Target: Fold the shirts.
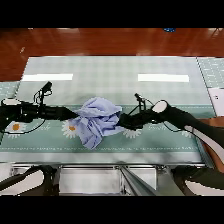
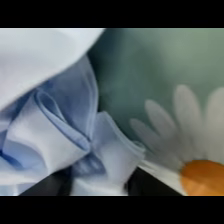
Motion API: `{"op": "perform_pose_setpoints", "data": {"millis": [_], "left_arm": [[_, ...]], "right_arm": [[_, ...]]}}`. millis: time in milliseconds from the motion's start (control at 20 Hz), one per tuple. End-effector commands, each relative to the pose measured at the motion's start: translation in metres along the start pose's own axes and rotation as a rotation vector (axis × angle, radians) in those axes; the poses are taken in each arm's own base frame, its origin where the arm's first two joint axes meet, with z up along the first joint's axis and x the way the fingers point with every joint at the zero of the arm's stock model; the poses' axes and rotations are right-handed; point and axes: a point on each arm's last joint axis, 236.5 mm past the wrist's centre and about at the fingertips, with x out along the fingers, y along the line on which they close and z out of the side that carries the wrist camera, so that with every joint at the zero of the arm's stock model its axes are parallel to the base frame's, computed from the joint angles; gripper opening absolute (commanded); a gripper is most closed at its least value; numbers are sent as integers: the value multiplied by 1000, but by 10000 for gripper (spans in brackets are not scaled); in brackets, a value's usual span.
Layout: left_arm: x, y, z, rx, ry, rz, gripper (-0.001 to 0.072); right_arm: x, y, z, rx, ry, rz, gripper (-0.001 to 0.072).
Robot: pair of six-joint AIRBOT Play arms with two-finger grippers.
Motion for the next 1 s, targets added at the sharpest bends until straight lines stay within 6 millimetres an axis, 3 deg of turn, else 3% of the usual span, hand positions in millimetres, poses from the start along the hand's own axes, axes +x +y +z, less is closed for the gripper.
{"op": "perform_pose_setpoints", "data": {"millis": [0, 50, 100, 200, 300, 350, 400, 500, 550, 650, 750, 850, 950], "left_arm": [[0, 0, 0, -1, -1, 1, 16], [0, 0, 0, -1, -1, 0, 16], [0, 0, 1, -1, -1, 1, 16], [-4, -3, 6, -19, -12, -3, 16], [-21, -26, 26, 14, -47, -49, 16], [-36, -46, 45, 45, -95, -83, 15], [-59, -72, 72, 80, -183, -113, 16], [-116, -142, 128, 183, -399, -175, 15], [-146, -183, 149, 252, -503, -199, 15], [-200, -274, 170, 452, -661, -187, 15], [-237, -353, 159, 658, -738, -145, 15], [-261, -407, 138, 809, -795, -48, 15], [-285, -435, 116, 914, -875, 161, 15]], "right_arm": [[20, 18, -10, -41, 37, 6, 239], [22, 19, -11, -56, 39, 8, 104], [21, 22, -13, -75, 48, 19, 26], [7, 29, -13, -145, 61, 33, 26], [-39, 40, 17, -247, -31, -3, 25], [-75, 47, 40, -286, -114, -36, 25], [-125, 59, 67, -328, -228, -73, 25], [-242, 93, 109, -409, -502, -129, 25], [-299, 115, 117, -450, -634, -136, 25], [-403, 168, 105, -550, -859, -119, 25], [-479, 216, 66, -681, -1026, -120, 25], [-537, 246, 18, -786, -1177, -166, 26], [-583, 250, -29, -820, -1323, -256, 26]]}}
